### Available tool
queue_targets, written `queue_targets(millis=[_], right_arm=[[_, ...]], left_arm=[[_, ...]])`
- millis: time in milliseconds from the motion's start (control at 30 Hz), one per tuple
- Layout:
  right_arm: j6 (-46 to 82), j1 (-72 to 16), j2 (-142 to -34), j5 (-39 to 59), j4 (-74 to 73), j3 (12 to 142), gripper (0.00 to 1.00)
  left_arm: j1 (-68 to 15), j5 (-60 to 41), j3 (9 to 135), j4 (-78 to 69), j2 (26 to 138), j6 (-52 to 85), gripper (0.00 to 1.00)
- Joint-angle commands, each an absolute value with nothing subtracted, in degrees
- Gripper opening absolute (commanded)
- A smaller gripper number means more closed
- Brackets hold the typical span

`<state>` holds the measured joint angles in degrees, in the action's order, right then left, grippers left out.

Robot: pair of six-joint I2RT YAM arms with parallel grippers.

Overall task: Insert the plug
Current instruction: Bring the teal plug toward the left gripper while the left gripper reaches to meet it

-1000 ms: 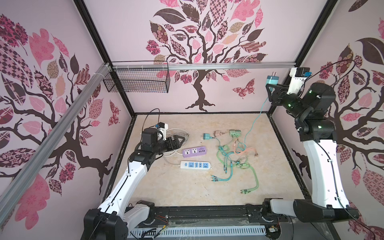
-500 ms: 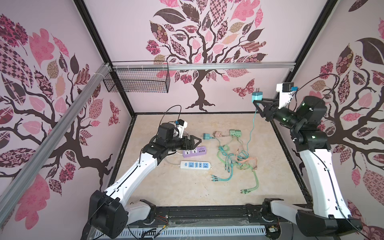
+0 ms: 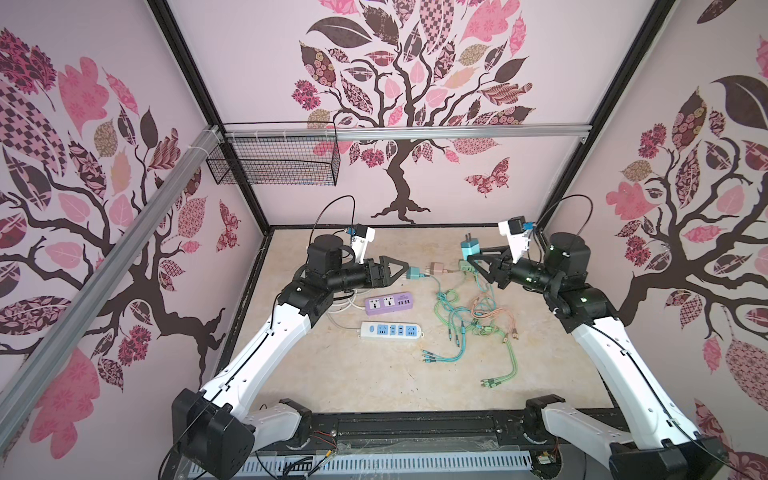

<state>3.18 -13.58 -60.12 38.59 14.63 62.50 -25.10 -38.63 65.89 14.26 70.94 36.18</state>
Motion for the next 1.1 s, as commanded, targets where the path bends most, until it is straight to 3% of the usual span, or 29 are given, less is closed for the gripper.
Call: queue_targets(millis=[0,300,633,1067], right_arm=[[-0.83,-19.59,-60.9,33.04,14.88,62.2,0.33],[-2.09,-24.35,-63.57,32.3,14.81,61.0,0.32],[-5.16,-29.65,-65.2,29.45,16.73,61.98,0.32],[-7.03,-31.38,-67.11,28.48,18.42,63.11,0.32]], left_arm=[[-25.54,-44.0,68.62,12.57,72.52,37.41,0.92],[-25.75,-47.59,68.11,12.96,72.98,37.0,0.91],[-26.91,-50.09,68.94,13.92,76.97,36.67,0.83],[-29.59,-50.79,71.75,14.96,79.83,35.39,0.77]])
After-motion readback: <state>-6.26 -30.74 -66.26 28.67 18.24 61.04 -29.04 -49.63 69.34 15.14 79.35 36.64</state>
